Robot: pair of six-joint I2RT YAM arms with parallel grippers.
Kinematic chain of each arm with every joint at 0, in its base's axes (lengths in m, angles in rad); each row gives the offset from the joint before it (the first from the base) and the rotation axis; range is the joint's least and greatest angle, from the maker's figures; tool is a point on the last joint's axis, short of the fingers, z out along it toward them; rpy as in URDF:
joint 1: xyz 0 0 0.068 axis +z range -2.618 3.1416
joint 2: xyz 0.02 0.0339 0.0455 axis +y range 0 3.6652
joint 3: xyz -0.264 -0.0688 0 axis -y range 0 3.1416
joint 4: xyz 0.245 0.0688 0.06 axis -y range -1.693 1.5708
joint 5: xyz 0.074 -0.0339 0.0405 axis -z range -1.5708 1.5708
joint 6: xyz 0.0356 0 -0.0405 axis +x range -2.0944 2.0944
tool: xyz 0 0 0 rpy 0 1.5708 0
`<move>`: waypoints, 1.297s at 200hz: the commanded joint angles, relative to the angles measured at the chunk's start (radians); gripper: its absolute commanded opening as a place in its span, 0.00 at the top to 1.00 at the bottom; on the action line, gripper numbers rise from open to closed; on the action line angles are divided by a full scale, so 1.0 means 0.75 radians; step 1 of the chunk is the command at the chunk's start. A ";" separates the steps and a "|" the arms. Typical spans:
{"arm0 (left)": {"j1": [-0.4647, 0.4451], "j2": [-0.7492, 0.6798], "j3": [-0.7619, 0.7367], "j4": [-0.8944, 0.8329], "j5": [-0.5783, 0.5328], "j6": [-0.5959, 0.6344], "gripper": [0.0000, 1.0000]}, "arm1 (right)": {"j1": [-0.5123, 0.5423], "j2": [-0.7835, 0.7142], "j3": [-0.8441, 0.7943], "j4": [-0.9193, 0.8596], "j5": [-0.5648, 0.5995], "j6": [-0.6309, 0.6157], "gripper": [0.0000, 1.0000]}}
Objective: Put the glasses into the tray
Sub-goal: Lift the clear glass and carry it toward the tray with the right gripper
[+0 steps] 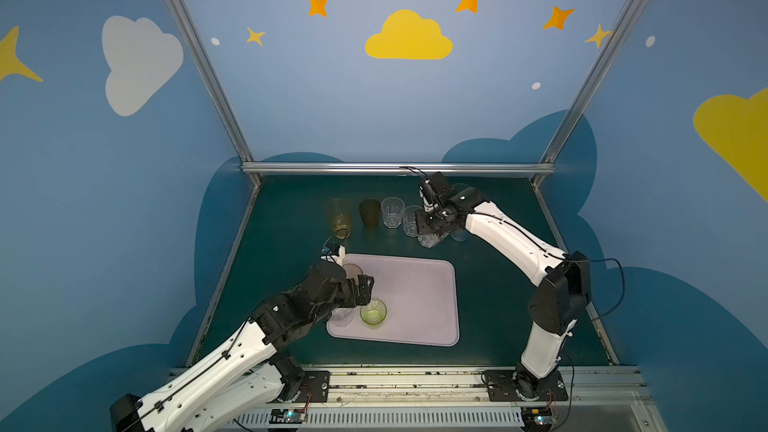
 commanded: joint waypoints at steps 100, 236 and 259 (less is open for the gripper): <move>0.004 -0.228 -0.064 -0.125 -0.023 -0.055 0.00 | 0.293 -0.145 -0.108 -0.041 0.074 0.183 1.00; 0.005 -0.331 -0.120 -0.145 -0.022 -0.102 0.00 | 0.455 -0.019 -0.107 -0.017 0.070 0.265 1.00; 0.002 -0.329 -0.120 -0.141 -0.018 -0.105 0.00 | 0.476 0.013 -0.094 -0.002 0.056 0.272 1.00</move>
